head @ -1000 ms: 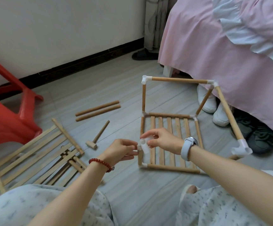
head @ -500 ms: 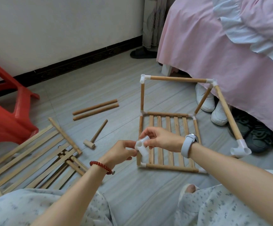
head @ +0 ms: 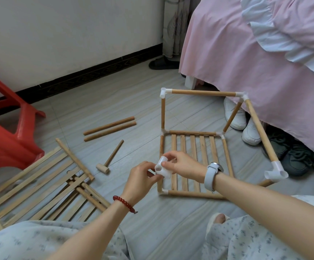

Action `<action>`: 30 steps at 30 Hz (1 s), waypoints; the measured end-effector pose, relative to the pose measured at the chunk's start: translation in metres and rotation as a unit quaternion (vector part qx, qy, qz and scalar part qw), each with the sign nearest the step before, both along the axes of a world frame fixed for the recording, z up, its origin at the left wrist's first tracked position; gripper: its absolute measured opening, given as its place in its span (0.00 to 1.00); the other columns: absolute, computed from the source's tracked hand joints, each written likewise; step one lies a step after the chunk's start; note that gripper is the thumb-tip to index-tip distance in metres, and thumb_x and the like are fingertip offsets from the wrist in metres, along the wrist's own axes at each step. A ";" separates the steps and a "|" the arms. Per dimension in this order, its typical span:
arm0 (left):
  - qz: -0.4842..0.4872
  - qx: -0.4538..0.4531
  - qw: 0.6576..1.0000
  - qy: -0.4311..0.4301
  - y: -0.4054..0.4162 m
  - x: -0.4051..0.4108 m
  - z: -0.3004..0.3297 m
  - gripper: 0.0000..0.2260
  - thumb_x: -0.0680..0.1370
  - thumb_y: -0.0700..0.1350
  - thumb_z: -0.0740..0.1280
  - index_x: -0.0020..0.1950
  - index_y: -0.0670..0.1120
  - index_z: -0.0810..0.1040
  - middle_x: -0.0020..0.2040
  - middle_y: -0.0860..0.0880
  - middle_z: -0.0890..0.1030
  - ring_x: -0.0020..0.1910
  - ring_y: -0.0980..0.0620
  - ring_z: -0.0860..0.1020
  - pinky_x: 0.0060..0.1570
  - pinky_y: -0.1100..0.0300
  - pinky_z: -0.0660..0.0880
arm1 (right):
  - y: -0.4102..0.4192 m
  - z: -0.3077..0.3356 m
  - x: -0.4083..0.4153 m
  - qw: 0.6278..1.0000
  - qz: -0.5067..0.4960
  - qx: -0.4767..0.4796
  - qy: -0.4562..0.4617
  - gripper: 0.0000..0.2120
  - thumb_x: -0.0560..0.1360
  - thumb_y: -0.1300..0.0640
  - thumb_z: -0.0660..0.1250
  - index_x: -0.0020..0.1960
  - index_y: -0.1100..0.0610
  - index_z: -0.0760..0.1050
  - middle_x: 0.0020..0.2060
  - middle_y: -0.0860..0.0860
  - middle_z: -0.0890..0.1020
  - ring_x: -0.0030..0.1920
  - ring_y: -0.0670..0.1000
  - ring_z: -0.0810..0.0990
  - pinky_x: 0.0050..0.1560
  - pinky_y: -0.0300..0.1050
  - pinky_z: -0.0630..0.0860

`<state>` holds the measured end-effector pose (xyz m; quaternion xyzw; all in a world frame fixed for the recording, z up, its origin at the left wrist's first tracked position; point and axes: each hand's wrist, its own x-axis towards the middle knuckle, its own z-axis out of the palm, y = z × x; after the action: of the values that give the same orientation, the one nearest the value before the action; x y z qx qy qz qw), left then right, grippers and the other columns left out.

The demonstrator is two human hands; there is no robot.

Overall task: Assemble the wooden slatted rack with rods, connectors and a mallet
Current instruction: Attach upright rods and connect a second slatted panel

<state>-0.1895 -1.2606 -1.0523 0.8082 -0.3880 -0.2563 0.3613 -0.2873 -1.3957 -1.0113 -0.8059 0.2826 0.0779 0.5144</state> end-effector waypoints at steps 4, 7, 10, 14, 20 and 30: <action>0.024 -0.015 1.000 -0.002 -0.002 -0.003 -0.001 0.07 0.72 0.46 0.74 0.42 0.51 0.76 0.43 0.55 0.78 0.39 0.61 0.78 0.38 0.73 0.72 | 0.005 0.000 -0.004 0.991 0.090 -0.088 0.045 0.26 0.78 0.46 0.61 0.74 0.50 0.60 0.49 0.52 0.80 0.43 0.47 0.78 0.47 0.43 0.76; 0.017 -0.001 1.000 0.020 -0.004 -0.004 0.002 0.10 0.72 0.44 0.74 0.39 0.54 0.74 0.40 0.57 0.78 0.39 0.61 0.78 0.38 0.72 0.72 | 0.005 0.002 -0.004 0.992 0.087 -0.085 0.044 0.27 0.80 0.50 0.59 0.76 0.49 0.55 0.42 0.46 0.76 0.36 0.39 0.70 0.38 0.33 0.68; -0.031 0.045 0.984 0.169 -0.003 0.006 0.006 0.07 0.75 0.39 0.70 0.46 0.51 0.78 0.45 0.51 0.82 0.44 0.55 0.82 0.47 0.61 0.79 | 0.007 0.001 -0.005 0.990 0.097 -0.084 0.053 0.26 0.81 0.52 0.57 0.77 0.47 0.52 0.33 0.44 0.70 0.33 0.40 0.67 0.33 0.33 0.62; -0.018 0.035 0.927 0.374 0.000 0.023 0.017 0.09 0.80 0.39 0.62 0.56 0.41 0.79 0.53 0.43 0.82 0.52 0.48 0.82 0.51 0.53 0.79 | 0.001 -0.003 -0.004 0.993 0.092 -0.055 0.047 0.26 0.81 0.51 0.57 0.76 0.46 0.54 0.37 0.49 0.75 0.37 0.46 0.73 0.38 0.35 0.69; -0.036 0.042 0.962 0.269 -0.005 0.013 0.018 0.06 0.76 0.49 0.69 0.50 0.49 0.81 0.48 0.48 0.83 0.49 0.53 0.82 0.49 0.60 0.80 | -0.005 0.004 -0.004 0.994 0.084 -0.019 0.062 0.12 0.78 0.48 0.63 0.57 0.53 0.68 0.42 0.48 0.82 0.38 0.45 0.80 0.45 0.43 0.76; -0.019 0.090 0.951 0.294 -0.005 0.018 0.020 0.13 0.81 0.51 0.60 0.58 0.46 0.79 0.55 0.49 0.81 0.52 0.51 0.80 0.48 0.59 0.77 | -0.009 0.009 0.000 0.984 0.156 -0.009 0.089 0.05 0.80 0.55 0.61 0.51 0.55 0.67 0.40 0.48 0.83 0.35 0.45 0.80 0.46 0.47 0.78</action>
<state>-0.1711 -1.2660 -1.0326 0.7187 -0.2553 -0.5236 0.3798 -0.2871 -1.4050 -1.0025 -0.8346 0.1991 0.2259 0.4613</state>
